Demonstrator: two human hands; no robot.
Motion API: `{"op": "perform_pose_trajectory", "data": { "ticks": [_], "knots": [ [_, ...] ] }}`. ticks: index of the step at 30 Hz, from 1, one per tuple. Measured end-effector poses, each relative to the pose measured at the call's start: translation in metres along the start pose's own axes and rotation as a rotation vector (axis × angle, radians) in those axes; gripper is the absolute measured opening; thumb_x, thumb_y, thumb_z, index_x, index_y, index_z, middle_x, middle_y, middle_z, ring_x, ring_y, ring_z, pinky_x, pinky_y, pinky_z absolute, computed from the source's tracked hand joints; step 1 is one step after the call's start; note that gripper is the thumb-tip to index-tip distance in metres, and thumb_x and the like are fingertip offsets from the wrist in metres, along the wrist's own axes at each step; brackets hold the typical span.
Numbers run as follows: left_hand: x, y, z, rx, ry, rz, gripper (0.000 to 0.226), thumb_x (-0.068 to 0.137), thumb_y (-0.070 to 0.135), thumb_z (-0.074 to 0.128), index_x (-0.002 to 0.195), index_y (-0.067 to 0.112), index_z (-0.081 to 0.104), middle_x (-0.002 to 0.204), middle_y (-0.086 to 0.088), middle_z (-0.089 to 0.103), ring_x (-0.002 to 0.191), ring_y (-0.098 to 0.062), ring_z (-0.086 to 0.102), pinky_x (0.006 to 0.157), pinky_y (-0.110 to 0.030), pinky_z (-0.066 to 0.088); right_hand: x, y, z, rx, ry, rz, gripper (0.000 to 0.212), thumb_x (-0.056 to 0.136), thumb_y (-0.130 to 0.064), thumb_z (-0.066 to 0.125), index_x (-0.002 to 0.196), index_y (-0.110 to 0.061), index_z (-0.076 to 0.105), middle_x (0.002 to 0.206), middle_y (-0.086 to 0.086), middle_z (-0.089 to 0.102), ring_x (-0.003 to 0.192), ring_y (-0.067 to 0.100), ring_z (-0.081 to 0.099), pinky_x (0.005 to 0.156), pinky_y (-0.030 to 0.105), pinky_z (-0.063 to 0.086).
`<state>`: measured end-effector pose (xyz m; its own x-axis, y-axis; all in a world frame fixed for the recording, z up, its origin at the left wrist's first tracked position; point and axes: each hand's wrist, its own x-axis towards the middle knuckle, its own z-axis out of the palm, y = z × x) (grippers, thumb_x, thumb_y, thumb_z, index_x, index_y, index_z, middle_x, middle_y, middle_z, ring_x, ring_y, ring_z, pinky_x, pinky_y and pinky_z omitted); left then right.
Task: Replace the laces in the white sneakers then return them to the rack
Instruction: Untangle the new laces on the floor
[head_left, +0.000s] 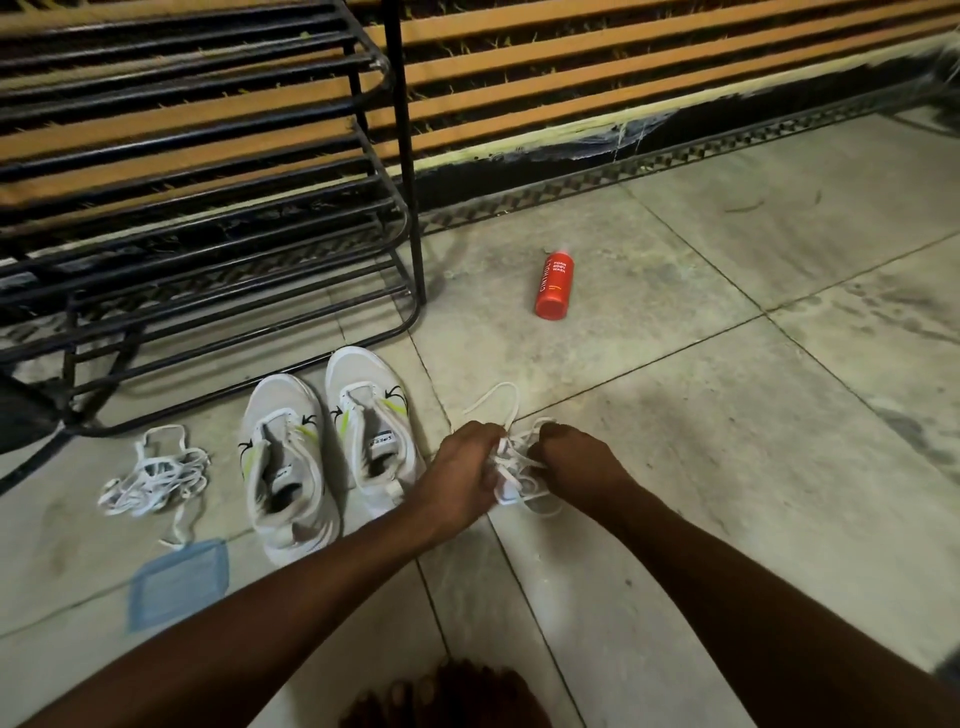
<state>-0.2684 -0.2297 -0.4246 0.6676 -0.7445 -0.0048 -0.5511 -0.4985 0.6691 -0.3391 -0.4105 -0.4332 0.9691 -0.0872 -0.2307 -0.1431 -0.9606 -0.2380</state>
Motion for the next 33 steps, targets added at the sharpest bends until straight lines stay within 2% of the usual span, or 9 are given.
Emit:
{"op": "perform_pose_trajectory", "data": {
  "ticks": [2, 7, 12, 15, 18, 21, 25, 29, 33],
  "knots": [
    [-0.003, 0.001, 0.001, 0.071, -0.038, 0.051, 0.039, 0.083, 0.000, 0.063, 0.120, 0.008, 0.068, 0.119, -0.011, 0.063, 0.111, -0.025, 0.059, 0.094, -0.024, 0.042, -0.003, 0.000, -0.009, 0.084, 0.009, -0.043, 0.030, 0.087, -0.023, 0.070, 0.115, -0.013, 0.072, 0.118, 0.009, 0.062, 0.108, 0.025, 0.062, 0.092, 0.035, 0.051],
    [-0.004, 0.000, 0.013, 0.227, -0.154, 0.160, 0.020, 0.091, 0.001, 0.059, 0.107, 0.006, 0.069, 0.122, -0.014, 0.057, 0.108, -0.029, 0.056, 0.088, -0.031, 0.042, -0.023, 0.018, -0.019, 0.295, 0.169, -0.077, 0.038, 0.072, -0.007, 0.084, 0.108, -0.006, 0.073, 0.110, 0.012, 0.065, 0.092, 0.025, 0.065, 0.081, 0.029, 0.054],
    [0.002, -0.003, 0.026, 0.251, -0.153, 0.077, 0.022, 0.095, 0.002, 0.055, 0.111, 0.008, 0.068, 0.127, -0.013, 0.052, 0.113, -0.031, 0.050, 0.089, -0.033, 0.044, -0.043, 0.034, 0.000, 0.431, 0.278, -0.022, 0.057, 0.066, -0.037, 0.089, 0.115, -0.015, 0.070, 0.102, -0.003, 0.062, 0.078, 0.008, 0.062, 0.067, 0.018, 0.049],
    [0.006, -0.002, 0.030, 0.280, -0.142, 0.034, 0.021, 0.095, 0.001, 0.055, 0.109, 0.008, 0.068, 0.127, -0.014, 0.052, 0.114, -0.033, 0.050, 0.088, -0.033, 0.043, -0.047, 0.038, 0.013, 0.391, 0.175, -0.016, 0.091, 0.060, -0.061, 0.081, 0.138, -0.023, 0.053, 0.108, -0.010, 0.059, 0.087, 0.004, 0.057, 0.076, 0.017, 0.045],
    [0.011, 0.001, 0.031, 0.300, -0.111, 0.022, 0.016, 0.092, 0.003, 0.057, 0.103, 0.009, 0.066, 0.119, -0.015, 0.055, 0.110, -0.034, 0.053, 0.079, -0.031, 0.040, -0.047, 0.035, 0.021, 0.393, 0.109, -0.050, 0.104, 0.054, -0.060, 0.084, 0.145, -0.031, 0.043, 0.113, -0.015, 0.059, 0.095, 0.001, 0.056, 0.082, 0.016, 0.045],
    [0.013, 0.004, 0.029, 0.371, -0.138, 0.065, 0.016, 0.087, 0.007, 0.058, 0.103, 0.009, 0.063, 0.116, -0.013, 0.056, 0.112, -0.032, 0.054, 0.078, -0.037, 0.043, -0.044, 0.033, 0.024, 0.373, 0.092, -0.071, 0.093, 0.064, -0.050, 0.087, 0.144, -0.025, 0.047, 0.121, -0.006, 0.064, 0.105, 0.010, 0.061, 0.089, 0.024, 0.050],
    [0.013, 0.005, 0.025, 0.381, -0.170, 0.091, 0.021, 0.086, 0.005, 0.056, 0.105, 0.008, 0.064, 0.116, -0.012, 0.057, 0.113, -0.030, 0.055, 0.083, -0.038, 0.046, -0.047, 0.031, 0.024, 0.307, 0.180, -0.078, 0.049, 0.087, -0.025, 0.075, 0.131, -0.010, 0.061, 0.114, 0.011, 0.068, 0.097, 0.030, 0.067, 0.083, 0.036, 0.053],
    [0.007, 0.000, 0.021, 0.337, -0.130, 0.173, 0.018, 0.077, 0.000, 0.056, 0.093, 0.006, 0.062, 0.112, -0.014, 0.057, 0.108, -0.032, 0.056, 0.080, -0.037, 0.044, -0.047, 0.027, 0.019, 0.243, 0.220, -0.073, 0.029, 0.092, -0.016, 0.067, 0.120, -0.010, 0.069, 0.108, 0.011, 0.063, 0.091, 0.031, 0.066, 0.077, 0.039, 0.054],
    [-0.003, -0.006, 0.020, 0.316, -0.028, 0.202, 0.022, 0.078, 0.004, 0.062, 0.098, 0.007, 0.070, 0.132, -0.013, 0.056, 0.119, -0.031, 0.051, 0.090, -0.035, 0.049, -0.041, 0.019, 0.012, 0.240, 0.297, -0.100, 0.015, 0.091, -0.011, 0.066, 0.103, -0.007, 0.074, 0.098, 0.012, 0.062, 0.084, 0.031, 0.064, 0.068, 0.044, 0.054]
  ]
}}
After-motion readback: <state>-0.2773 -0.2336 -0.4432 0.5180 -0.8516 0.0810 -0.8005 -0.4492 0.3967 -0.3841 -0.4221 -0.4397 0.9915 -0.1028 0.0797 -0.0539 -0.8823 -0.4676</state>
